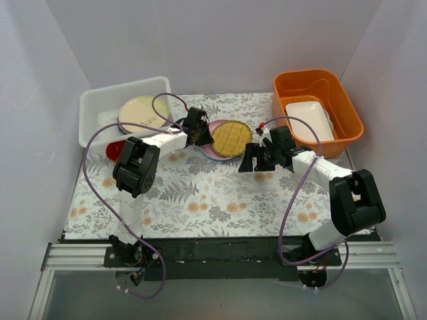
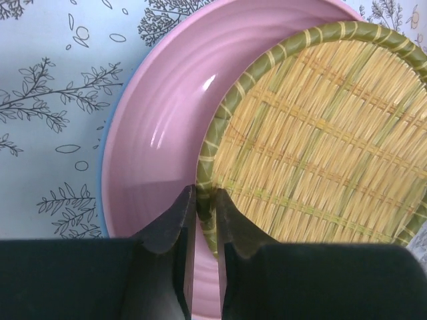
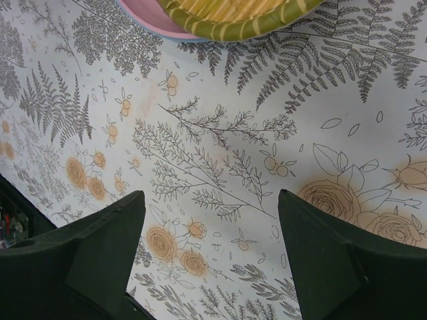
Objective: Place the plates into the plastic bin on the countertop
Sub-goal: Move the plate to the center of the board.
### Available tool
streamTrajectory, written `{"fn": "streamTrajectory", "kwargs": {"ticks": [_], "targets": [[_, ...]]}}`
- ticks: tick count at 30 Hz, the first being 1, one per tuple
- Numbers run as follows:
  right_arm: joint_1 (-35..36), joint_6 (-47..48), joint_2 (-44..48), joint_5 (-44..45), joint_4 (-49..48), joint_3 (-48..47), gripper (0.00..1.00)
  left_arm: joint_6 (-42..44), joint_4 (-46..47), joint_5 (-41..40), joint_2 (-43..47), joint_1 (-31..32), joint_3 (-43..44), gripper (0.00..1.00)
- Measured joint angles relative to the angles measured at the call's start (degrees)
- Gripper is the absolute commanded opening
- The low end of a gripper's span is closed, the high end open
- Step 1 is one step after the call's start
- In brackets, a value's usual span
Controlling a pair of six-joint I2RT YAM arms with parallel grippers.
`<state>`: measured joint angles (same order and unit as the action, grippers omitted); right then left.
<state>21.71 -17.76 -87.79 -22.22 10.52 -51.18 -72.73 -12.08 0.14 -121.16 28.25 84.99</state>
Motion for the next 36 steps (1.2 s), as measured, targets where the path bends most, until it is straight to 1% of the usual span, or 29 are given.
{"fn": "streamTrajectory", "kwargs": {"ticks": [2, 10, 15, 20, 26, 32, 33, 36], "targets": [[0.00, -0.04, 0.00, 0.00, -0.07, 0.00, 0.88, -0.57, 0.79, 0.39, 0.22, -0.04, -0.39, 0.00], [0.00, -0.31, 0.02, 1.27, -0.31, 0.11, 0.88, -1.14, 2.01, 0.57, 1.25, 0.00, -2.16, 0.00], [-0.17, -1.92, 1.46, 4.68, -1.73, 1.73, 0.88, -0.83, 2.03, 0.76, 2.01, 0.00, -3.34, 0.00], [-0.74, -4.11, 4.76, 7.91, -4.59, 4.33, 0.88, -0.81, 3.76, 2.58, 3.17, -0.02, -6.05, 0.00], [-1.09, -5.77, 6.56, 9.90, -6.62, 5.64, 0.88, -1.77, 7.58, 4.35, 6.88, 0.44, -13.03, 0.00], [-1.09, -6.67, 6.60, 10.12, -8.09, 6.16, 0.87, -2.97, 9.35, 6.19, 11.67, 2.40, -20.46, 0.00], [-1.11, -6.97, 6.60, 10.10, -9.01, 6.47, 0.83, -3.08, 9.46, 6.58, 12.63, 2.82, -21.77, 0.00], [-1.11, -7.78, 6.62, 9.99, -10.78, 7.69, 0.78, -3.19, 9.05, 7.28, 15.74, 4.22, -25.11, 0.00]]}}
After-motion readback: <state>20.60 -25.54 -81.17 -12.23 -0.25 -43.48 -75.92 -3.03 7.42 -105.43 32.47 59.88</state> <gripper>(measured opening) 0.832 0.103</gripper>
